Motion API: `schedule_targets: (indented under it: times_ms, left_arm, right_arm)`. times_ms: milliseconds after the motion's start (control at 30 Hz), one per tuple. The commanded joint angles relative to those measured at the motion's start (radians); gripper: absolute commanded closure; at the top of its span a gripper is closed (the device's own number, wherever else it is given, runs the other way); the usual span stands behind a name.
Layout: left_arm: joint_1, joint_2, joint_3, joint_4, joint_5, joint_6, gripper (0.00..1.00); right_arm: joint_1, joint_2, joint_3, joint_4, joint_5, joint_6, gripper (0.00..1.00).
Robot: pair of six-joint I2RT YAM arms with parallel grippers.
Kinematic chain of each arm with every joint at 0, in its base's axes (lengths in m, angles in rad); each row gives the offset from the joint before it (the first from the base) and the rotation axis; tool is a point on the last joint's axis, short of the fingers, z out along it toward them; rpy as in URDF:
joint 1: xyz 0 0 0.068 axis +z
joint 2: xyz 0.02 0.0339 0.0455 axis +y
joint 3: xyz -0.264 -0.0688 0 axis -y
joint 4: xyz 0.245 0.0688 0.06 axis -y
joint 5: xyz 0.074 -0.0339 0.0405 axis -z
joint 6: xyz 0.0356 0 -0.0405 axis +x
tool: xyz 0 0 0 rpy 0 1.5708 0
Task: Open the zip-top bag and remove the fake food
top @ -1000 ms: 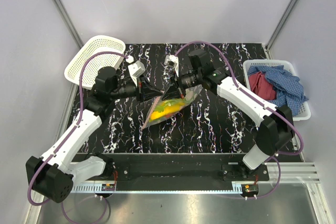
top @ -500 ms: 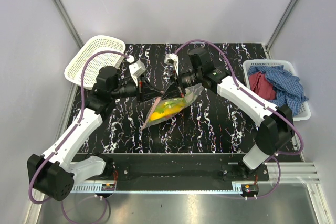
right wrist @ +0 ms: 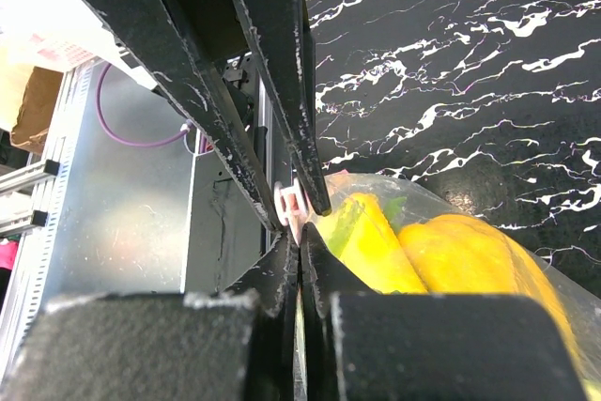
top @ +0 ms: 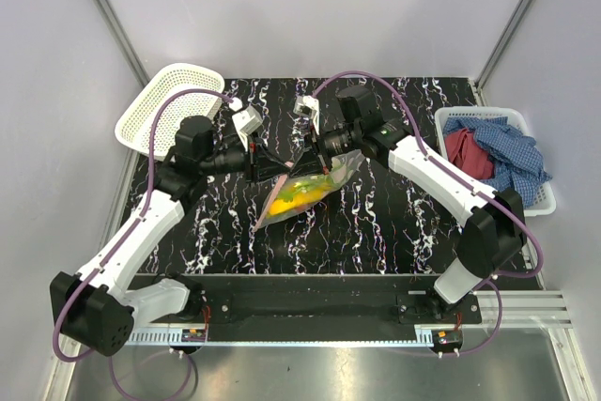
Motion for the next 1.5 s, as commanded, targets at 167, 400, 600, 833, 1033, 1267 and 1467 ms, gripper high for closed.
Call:
schedule_targets:
  times_ms: [167, 400, 600, 833, 1033, 1267, 1467]
  left_arm:
    - [0.005, -0.012, 0.0, -0.002, 0.024, 0.003, 0.94]
    - [0.005, -0.044, -0.035, -0.068, -0.019, 0.06, 1.0]
    - [0.008, -0.153, -0.158, -0.058, -0.134, -0.032, 1.0]
    - [0.008, -0.335, -0.325, -0.128, -0.334, -0.17, 1.0]
    - [0.008, -0.48, -0.374, -0.308, -0.408, -0.281, 1.0]
    - [-0.037, -0.537, -0.351, -0.395, -0.455, -0.376, 1.0]
    - [-0.04, -0.497, -0.255, -0.447, -0.468, -0.35, 0.79]
  right_arm:
    - [-0.003, -0.023, 0.032, 0.067, -0.019, 0.0, 1.0]
    - [-0.011, -0.077, 0.027, 0.129, 0.125, 0.063, 1.0]
    - [-0.082, -0.127, 0.027, 0.199, 0.195, 0.144, 1.0]
    - [-0.14, -0.13, 0.064, 0.254, 0.211, 0.195, 1.0]
    - [-0.141, -0.097, 0.073, 0.295, 0.222, 0.244, 1.0]
    - [-0.148, -0.095, 0.027, 0.383, 0.173, 0.274, 1.0]
    - [-0.161, -0.087, 0.018, 0.441, -0.04, 0.251, 1.0]
